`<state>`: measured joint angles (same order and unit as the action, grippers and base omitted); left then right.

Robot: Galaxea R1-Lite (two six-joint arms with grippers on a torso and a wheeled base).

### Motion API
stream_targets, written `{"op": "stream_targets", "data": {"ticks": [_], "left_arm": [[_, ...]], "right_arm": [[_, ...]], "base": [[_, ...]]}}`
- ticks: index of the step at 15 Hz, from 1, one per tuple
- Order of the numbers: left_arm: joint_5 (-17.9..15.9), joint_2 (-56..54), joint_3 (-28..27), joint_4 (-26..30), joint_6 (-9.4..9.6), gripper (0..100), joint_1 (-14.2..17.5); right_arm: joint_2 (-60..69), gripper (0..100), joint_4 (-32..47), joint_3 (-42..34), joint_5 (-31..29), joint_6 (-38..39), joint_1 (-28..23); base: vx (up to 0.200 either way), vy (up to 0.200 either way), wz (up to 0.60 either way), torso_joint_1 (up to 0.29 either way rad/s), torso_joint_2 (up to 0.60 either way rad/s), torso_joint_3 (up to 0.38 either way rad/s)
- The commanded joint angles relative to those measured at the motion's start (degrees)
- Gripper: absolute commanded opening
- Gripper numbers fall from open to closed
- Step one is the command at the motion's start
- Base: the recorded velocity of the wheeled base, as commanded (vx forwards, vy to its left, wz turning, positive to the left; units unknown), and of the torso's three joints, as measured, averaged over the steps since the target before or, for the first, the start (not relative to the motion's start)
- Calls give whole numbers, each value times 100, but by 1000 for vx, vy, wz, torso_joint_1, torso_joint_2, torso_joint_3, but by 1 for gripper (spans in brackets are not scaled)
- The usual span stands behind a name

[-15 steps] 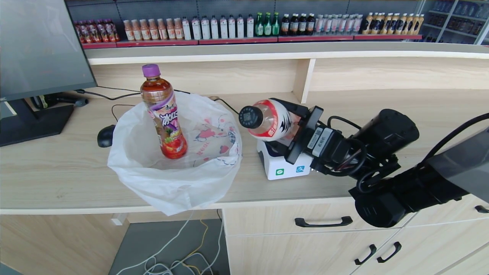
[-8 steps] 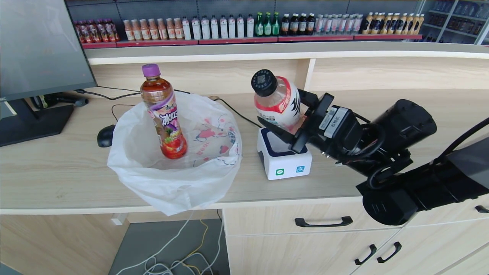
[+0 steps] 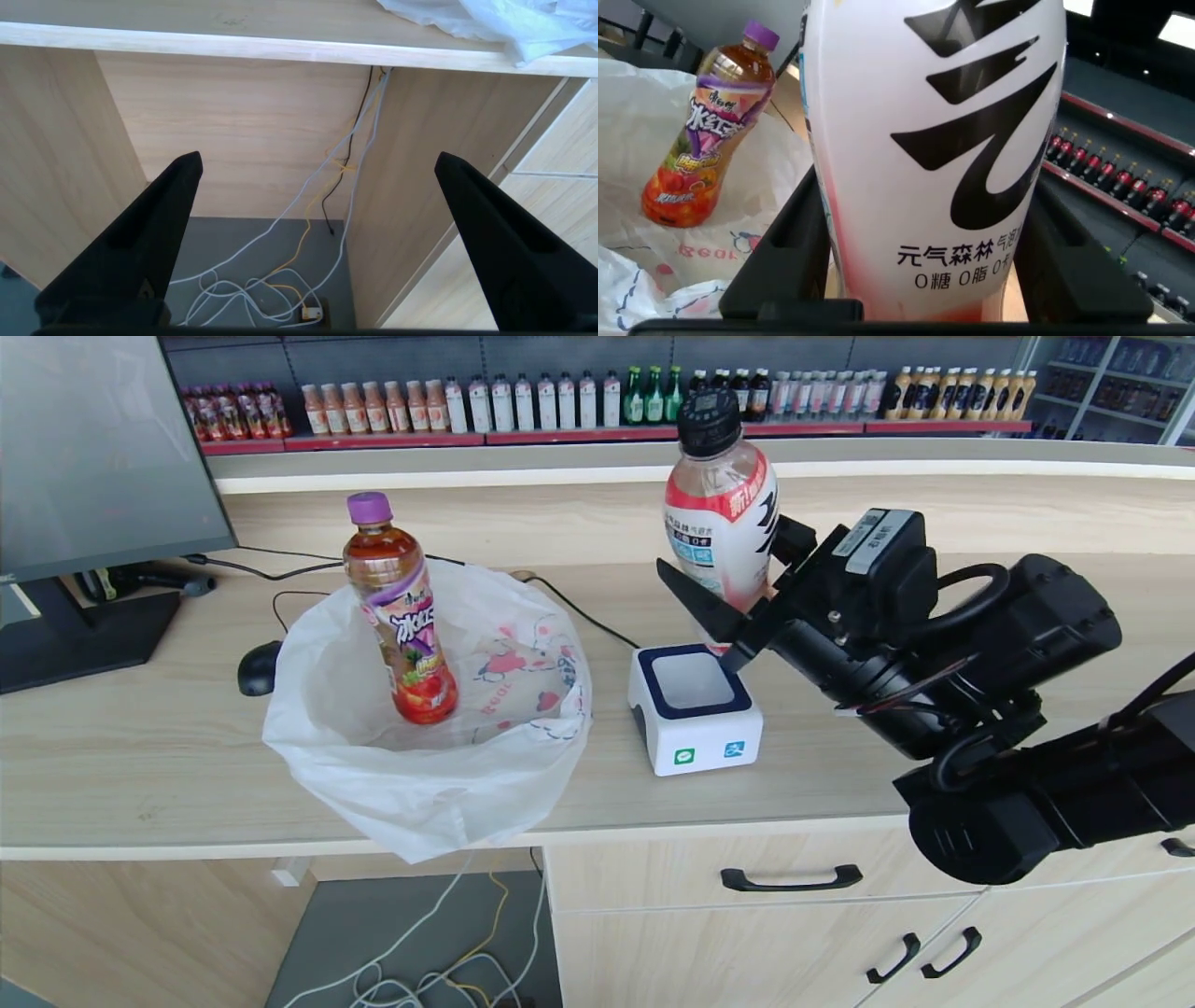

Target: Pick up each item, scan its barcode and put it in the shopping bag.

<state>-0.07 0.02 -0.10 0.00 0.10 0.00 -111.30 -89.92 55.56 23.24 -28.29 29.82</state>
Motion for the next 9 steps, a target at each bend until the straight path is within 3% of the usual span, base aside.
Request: {"op": "stream_targets", "data": {"ticks": [1,5,9], "left_arm": [[-1,-2,1,0,-1,100,0],[-1,-2,1,0,-10,100,0],[7,-2,1,0,-10,100,0]], "right_arm": [[135,0,-8,-230,-205,518,-2],[240,0,-8,-494,-2016,1968,-2],[144,0,-8,-441,-2359,2328,-161]], "base": [[0,0,0,0,0,0],[0,0,0,0,0,0],[0,0,0,0,0,0]]}}
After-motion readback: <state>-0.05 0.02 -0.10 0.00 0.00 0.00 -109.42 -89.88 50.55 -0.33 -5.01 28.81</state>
